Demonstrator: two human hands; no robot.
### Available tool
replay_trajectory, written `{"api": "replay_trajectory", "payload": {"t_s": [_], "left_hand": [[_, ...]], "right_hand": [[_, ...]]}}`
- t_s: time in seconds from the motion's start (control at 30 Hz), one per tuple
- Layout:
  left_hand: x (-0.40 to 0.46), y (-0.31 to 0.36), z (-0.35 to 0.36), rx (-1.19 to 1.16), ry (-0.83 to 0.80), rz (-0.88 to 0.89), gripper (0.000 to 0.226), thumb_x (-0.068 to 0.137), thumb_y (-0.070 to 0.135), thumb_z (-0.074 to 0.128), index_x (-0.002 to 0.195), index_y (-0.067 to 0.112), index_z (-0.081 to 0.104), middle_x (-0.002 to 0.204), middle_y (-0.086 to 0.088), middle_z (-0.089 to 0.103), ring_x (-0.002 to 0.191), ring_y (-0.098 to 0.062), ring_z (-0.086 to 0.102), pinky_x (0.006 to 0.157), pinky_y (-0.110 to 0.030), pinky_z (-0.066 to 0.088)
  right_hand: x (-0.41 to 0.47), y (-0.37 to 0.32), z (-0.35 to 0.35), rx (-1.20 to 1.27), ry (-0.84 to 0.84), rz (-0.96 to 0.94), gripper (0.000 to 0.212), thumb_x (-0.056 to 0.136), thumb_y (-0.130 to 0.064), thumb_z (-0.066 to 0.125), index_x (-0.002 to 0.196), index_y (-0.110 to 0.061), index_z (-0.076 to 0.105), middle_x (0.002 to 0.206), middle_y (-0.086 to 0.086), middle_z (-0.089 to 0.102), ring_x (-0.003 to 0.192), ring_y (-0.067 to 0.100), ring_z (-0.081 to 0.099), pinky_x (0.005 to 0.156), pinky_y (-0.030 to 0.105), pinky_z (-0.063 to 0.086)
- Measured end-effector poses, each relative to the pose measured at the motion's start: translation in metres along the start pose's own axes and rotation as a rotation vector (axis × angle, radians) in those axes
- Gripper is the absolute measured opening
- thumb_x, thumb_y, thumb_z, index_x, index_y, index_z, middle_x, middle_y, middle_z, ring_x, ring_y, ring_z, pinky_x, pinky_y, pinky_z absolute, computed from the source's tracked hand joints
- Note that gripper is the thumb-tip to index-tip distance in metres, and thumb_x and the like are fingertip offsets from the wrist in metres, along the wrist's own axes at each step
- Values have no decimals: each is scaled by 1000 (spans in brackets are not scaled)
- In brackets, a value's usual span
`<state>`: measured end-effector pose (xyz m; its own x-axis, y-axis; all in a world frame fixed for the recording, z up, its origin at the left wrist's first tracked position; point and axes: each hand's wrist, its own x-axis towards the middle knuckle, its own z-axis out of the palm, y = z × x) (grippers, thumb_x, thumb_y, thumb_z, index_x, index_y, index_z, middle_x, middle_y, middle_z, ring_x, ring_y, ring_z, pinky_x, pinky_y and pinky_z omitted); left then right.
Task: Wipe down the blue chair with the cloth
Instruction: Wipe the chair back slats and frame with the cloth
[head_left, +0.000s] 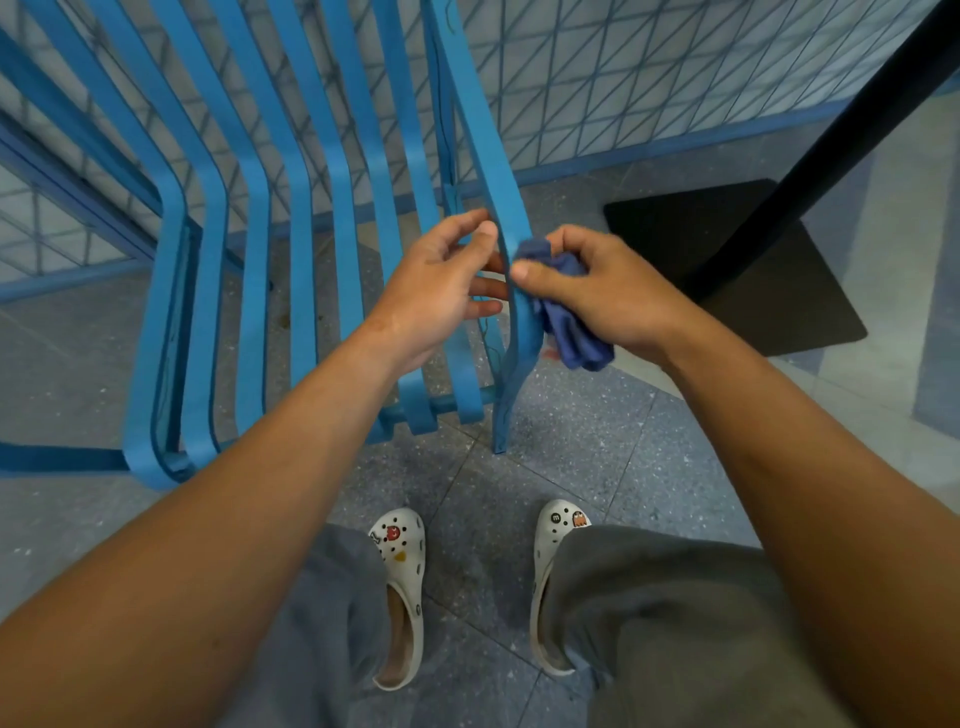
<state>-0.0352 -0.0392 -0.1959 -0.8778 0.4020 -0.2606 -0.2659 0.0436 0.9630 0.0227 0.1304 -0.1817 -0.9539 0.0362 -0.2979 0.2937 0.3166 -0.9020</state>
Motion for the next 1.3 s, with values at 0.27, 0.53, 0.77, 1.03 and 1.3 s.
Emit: {"api": "replay_trajectory", "payload": {"t_s": [0.27, 0.53, 0.77, 1.03, 1.3], "left_hand": [[-1, -1, 0, 20, 7, 2, 31, 106, 28, 51, 136, 19, 54, 86, 3, 68, 72, -12, 67, 73, -31, 57], [-3, -8, -4, 167, -25, 19, 41, 103, 34, 55, 141, 17, 53, 94, -1, 70, 80, -17, 72, 81, -40, 61], [-13, -16, -2, 381, -170, 73, 18, 100, 37, 59, 108, 24, 68, 107, -20, 70, 98, -31, 71, 88, -50, 60], [-20, -20, -4, 536, -202, 81, 17, 99, 30, 63, 107, 15, 67, 105, -11, 72, 97, -27, 70, 82, -48, 60], [-37, -34, -11, 549, -166, -6, 16, 98, 31, 64, 107, 18, 66, 108, -10, 70, 97, -25, 71, 84, -41, 62]], "right_hand": [[2, -4, 17, 5, 203, -81, 49, 88, -43, 76, 101, 1, 58, 92, 17, 73, 75, 16, 67, 86, 50, 57], [-2, 12, 3, -273, -83, -19, 45, 85, -43, 78, 110, -11, 59, 102, 11, 75, 94, 23, 72, 89, 44, 56], [-1, 24, 6, -218, -70, -95, 61, 79, -39, 84, 116, -1, 54, 109, 17, 71, 104, 32, 67, 90, 54, 53], [-11, 45, 10, -409, -53, -73, 53, 76, -40, 87, 108, -13, 54, 98, -3, 67, 94, 16, 66, 80, 36, 56], [-42, 27, -3, -488, 38, -19, 42, 98, -57, 54, 111, -18, 50, 89, -6, 68, 83, 9, 63, 71, 29, 48]]}}
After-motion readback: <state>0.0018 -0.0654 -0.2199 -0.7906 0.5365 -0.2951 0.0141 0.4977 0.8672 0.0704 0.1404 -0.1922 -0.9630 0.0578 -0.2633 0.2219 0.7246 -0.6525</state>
